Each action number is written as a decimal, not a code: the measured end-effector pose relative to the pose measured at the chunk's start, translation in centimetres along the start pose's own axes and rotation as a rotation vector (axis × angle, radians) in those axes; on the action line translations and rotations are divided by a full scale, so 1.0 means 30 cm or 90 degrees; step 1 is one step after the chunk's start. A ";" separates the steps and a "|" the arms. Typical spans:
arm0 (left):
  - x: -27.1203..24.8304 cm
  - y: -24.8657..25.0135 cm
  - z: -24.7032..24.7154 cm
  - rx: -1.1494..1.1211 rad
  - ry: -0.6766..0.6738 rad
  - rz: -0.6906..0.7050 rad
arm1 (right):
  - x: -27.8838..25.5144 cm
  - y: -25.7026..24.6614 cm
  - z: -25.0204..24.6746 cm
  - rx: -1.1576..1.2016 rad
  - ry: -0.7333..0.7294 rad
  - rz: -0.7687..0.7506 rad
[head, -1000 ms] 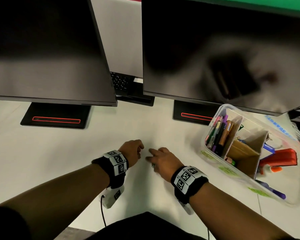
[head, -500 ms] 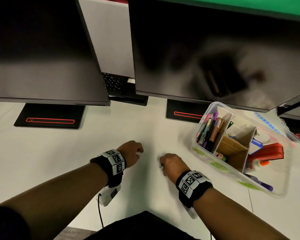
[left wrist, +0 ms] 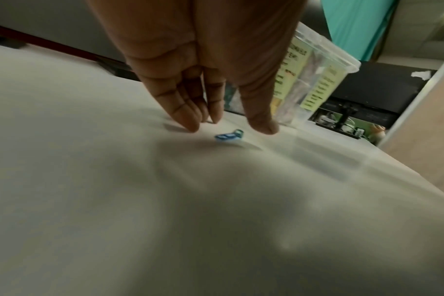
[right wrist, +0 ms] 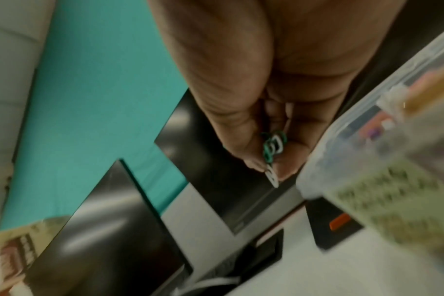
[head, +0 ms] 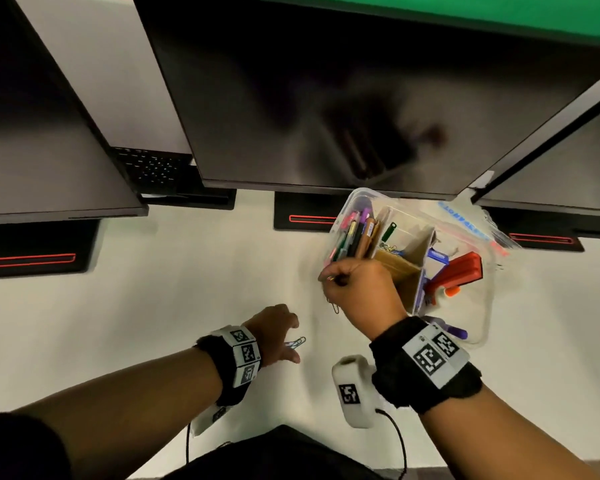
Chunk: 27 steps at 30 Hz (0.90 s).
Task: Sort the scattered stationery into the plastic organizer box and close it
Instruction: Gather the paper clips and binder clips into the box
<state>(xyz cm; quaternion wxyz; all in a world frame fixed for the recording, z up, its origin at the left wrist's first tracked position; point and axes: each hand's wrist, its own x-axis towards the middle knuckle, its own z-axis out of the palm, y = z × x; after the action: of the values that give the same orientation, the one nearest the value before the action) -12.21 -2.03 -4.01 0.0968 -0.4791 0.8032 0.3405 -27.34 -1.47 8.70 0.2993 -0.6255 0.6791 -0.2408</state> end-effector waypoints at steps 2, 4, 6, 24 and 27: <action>0.014 0.032 0.022 -0.003 0.020 -0.024 | 0.031 0.020 -0.085 0.045 0.045 0.027; 0.025 0.060 0.034 0.017 0.040 -0.044 | 0.076 0.068 -0.169 0.064 0.099 0.064; 0.030 0.083 0.032 0.058 0.047 -0.048 | 0.123 0.124 -0.246 0.054 0.137 0.099; 0.019 0.114 0.040 0.096 0.000 -0.112 | 0.307 0.327 -0.364 0.010 0.038 0.227; 0.023 0.092 0.029 0.078 0.014 -0.105 | 0.269 0.329 -0.384 0.035 -0.005 0.202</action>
<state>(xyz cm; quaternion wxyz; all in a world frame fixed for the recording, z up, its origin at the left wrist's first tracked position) -15.01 -1.11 -3.73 0.1444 -0.5406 0.7814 0.2763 -42.77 -9.03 9.05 0.3529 -0.5028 0.7616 -0.2064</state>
